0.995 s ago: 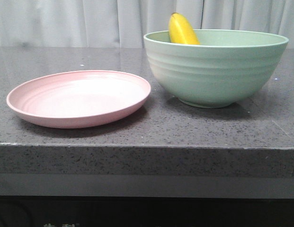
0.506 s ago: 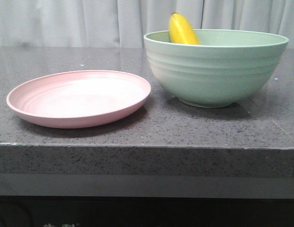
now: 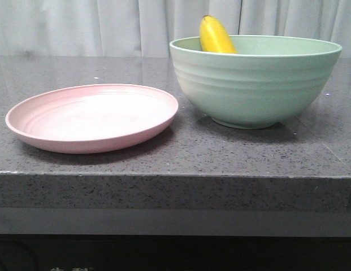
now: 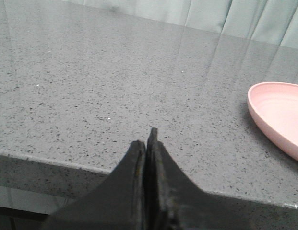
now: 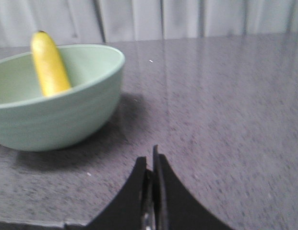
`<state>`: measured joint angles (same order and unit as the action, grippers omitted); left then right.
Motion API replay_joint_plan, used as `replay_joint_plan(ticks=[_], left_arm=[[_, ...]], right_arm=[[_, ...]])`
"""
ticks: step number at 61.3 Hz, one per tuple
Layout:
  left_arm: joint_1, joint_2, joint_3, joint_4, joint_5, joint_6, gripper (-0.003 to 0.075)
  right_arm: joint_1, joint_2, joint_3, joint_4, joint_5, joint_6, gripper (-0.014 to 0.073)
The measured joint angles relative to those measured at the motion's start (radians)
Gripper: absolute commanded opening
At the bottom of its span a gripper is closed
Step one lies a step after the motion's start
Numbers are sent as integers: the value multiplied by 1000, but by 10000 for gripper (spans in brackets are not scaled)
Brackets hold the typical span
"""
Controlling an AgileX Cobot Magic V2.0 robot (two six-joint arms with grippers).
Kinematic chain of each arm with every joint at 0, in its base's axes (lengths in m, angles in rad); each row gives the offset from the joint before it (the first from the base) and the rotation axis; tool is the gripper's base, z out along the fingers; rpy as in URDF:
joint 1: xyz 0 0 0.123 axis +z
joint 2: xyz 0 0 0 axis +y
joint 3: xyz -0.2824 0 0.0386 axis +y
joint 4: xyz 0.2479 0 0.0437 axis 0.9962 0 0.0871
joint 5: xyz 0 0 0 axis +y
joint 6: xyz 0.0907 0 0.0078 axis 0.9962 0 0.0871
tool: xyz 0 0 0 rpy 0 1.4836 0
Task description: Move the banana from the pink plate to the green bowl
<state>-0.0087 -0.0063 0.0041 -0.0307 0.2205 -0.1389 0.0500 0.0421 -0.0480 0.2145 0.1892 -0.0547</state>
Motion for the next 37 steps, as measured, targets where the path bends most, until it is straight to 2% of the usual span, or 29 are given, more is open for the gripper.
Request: replay_joint_plan(ticks=[7, 37], left_arm=[[0, 0, 0, -1, -3, 0, -18], [0, 0, 0, -1, -4, 0, -18]], right_arm=[[-23, -48, 68, -12, -2, 22, -59], [-28, -52, 77, -20, 7, 27, -59]])
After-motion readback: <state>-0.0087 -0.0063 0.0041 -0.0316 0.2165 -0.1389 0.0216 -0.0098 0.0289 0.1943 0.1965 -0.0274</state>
